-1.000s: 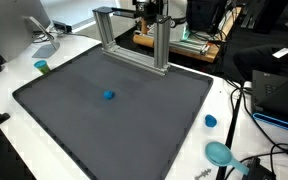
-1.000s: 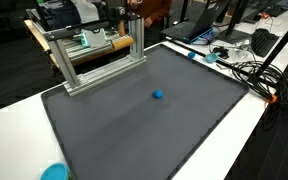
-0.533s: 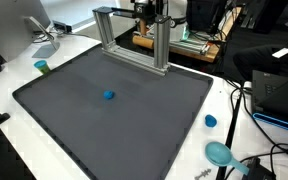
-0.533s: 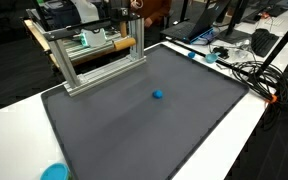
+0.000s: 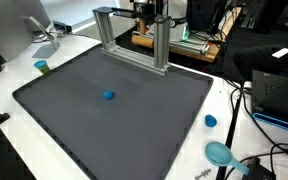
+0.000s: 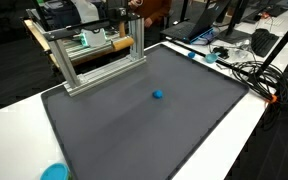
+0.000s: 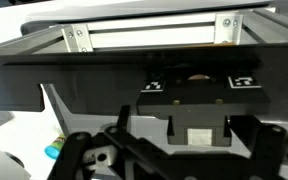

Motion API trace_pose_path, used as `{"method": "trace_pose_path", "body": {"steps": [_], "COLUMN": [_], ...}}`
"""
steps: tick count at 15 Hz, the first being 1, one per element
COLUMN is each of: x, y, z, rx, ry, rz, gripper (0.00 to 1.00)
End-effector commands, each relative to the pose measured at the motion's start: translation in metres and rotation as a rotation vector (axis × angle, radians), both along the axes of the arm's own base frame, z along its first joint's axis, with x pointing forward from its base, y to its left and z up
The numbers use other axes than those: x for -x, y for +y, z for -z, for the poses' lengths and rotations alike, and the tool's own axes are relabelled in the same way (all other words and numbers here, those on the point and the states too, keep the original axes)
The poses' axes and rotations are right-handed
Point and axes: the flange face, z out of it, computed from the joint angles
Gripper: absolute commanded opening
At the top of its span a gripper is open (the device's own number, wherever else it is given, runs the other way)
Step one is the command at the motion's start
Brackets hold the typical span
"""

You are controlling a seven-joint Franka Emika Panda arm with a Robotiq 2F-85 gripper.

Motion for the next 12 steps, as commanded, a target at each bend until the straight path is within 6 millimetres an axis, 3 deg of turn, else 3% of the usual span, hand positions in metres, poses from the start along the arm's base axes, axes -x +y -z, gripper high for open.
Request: {"method": "trace_pose_path", "body": {"steps": [1, 12], "x": [0.005, 0.009], "y": [-0.001, 0.016], "z": [0.000, -0.012], "rx": [0.025, 0.101], "ry": [0.035, 0.016], "rz": [-0.001, -0.201], "gripper": [1.00, 1.00]}}
